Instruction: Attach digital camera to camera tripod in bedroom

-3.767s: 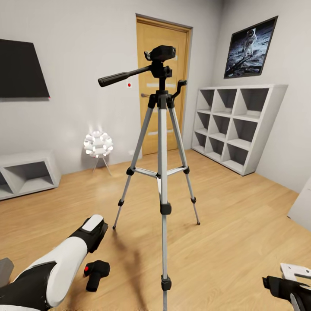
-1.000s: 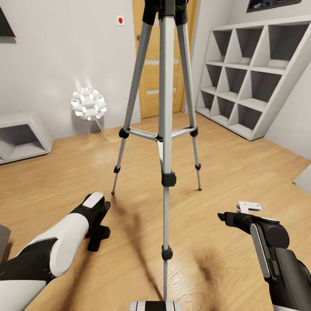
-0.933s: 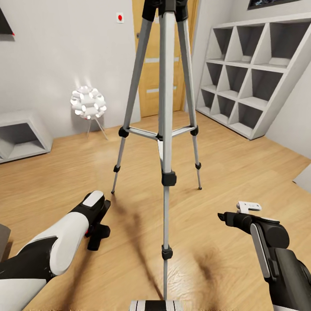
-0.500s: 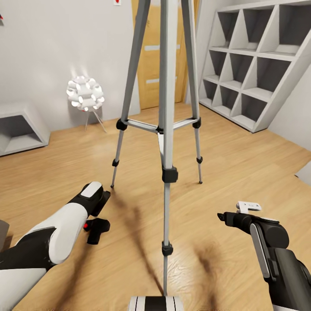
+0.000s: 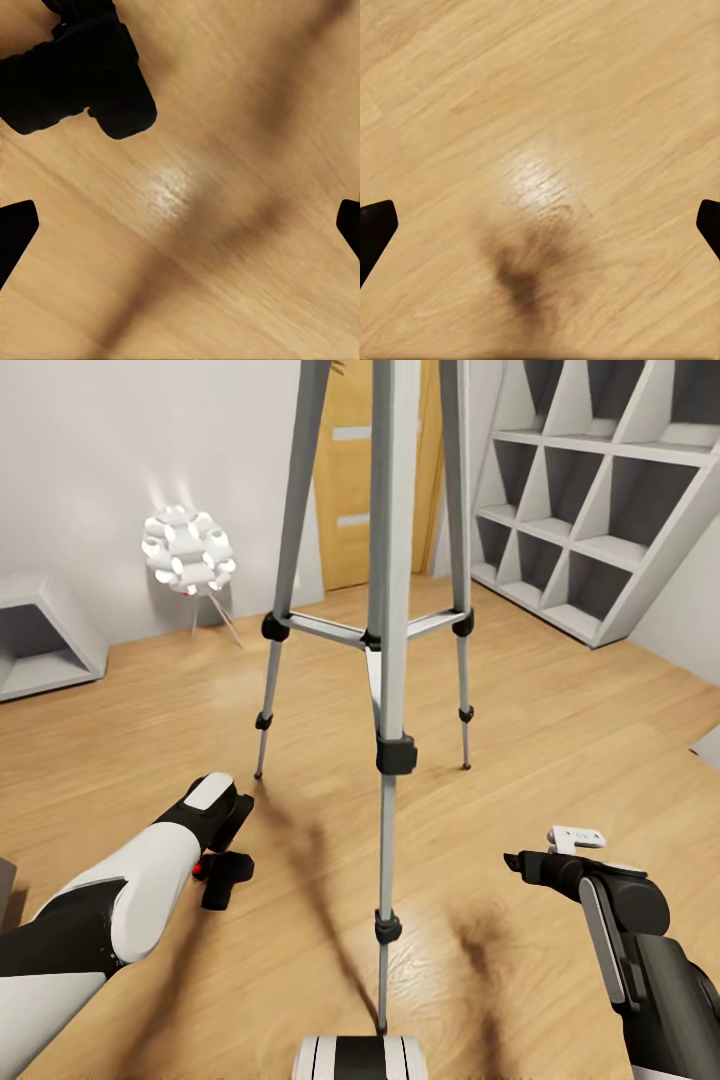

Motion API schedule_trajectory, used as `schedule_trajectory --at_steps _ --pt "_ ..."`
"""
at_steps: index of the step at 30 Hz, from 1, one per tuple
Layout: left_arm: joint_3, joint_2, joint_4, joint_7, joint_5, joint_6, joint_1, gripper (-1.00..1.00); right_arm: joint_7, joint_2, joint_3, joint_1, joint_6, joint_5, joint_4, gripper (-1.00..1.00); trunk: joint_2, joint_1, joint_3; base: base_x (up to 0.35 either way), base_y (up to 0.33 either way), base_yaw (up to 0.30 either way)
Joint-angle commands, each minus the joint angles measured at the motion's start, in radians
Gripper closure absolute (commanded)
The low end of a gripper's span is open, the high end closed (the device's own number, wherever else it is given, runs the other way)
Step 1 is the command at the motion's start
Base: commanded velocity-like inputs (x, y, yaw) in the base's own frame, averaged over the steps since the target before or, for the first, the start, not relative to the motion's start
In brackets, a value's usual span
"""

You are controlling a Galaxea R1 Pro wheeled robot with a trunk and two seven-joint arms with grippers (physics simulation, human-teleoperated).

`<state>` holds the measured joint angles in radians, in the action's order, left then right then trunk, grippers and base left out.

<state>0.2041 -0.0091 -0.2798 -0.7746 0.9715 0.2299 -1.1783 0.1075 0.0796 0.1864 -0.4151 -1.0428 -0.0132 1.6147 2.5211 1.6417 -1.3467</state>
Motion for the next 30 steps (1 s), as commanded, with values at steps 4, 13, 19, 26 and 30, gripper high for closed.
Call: schedule_trajectory --at_steps 4,13,19,26,30 --pt "0.000 0.001 -0.002 -0.005 0.002 0.006 0.000 -1.00 0.006 0.000 0.000 -0.001 -0.004 -0.002 0.001 -1.00 0.001 0.002 -0.016 0.000 0.000 0.000" --pt "0.000 0.000 -0.002 -0.005 0.002 0.006 0.000 -1.00 0.006 0.000 -0.001 -0.001 -0.004 -0.002 0.001 -1.00 0.003 0.006 -0.051 0.000 0.000 0.000" --pt "-0.001 -0.002 -0.002 -0.003 0.002 0.006 -0.001 -1.00 0.006 0.000 -0.001 -0.001 -0.004 -0.002 0.001 -1.00 0.005 0.008 -0.074 0.000 0.000 0.000" --pt "-0.001 -0.004 -0.002 -0.002 0.002 0.005 -0.003 -1.00 0.006 -0.001 -0.003 0.000 -0.004 -0.002 0.001 -1.00 0.006 0.011 -0.098 0.000 0.000 0.000" --pt "-0.001 -0.004 -0.002 -0.002 0.001 -0.004 -0.003 -1.00 0.006 -0.002 -0.004 0.001 -0.004 -0.002 0.001 -1.00 0.006 0.011 -0.098 0.000 0.000 0.000"
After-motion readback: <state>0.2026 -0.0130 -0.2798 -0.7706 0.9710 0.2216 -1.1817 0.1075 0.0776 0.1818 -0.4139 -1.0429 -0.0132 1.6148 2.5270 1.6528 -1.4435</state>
